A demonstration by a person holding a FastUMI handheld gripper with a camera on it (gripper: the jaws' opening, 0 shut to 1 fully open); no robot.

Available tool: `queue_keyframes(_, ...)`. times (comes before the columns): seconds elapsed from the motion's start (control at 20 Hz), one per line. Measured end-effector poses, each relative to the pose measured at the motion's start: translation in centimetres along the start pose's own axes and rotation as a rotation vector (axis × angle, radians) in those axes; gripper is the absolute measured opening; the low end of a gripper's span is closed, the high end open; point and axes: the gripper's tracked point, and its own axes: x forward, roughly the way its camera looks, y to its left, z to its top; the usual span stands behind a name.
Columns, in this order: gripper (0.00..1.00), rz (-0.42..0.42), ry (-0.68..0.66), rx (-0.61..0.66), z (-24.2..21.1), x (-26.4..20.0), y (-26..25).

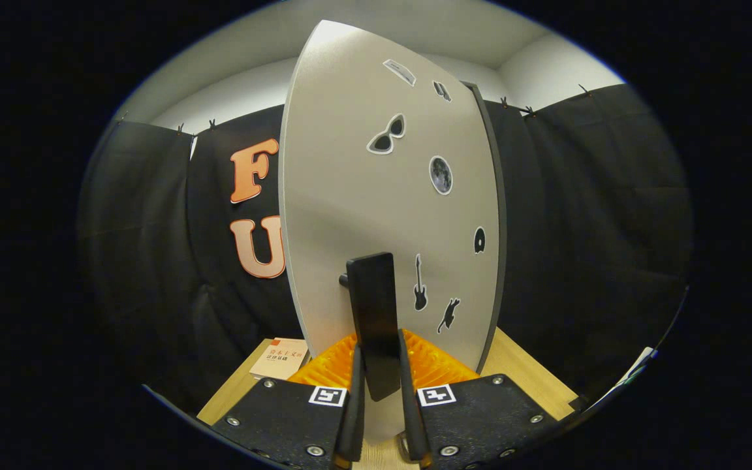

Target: Open the shoe cabinet door, grab the shoes and put them into the shoe cabinet, then close the shoe cabinet door.

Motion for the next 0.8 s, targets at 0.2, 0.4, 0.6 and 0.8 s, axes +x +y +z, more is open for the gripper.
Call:
queue_keyframes(0.2,0.21,-0.026,-0.005,0.008,-0.1,-0.8,-1.4)
queue_keyframes(0.4,0.21,-0.058,-0.008,0.012,-0.2,-1.6,-2.6)
queue_keyframes(0.6,0.21,-0.097,-0.014,0.027,0.0,-2.4,-4.1)
queue_keyframes(0.8,0.21,-0.128,-0.018,0.027,0.0,-2.6,-5.0)
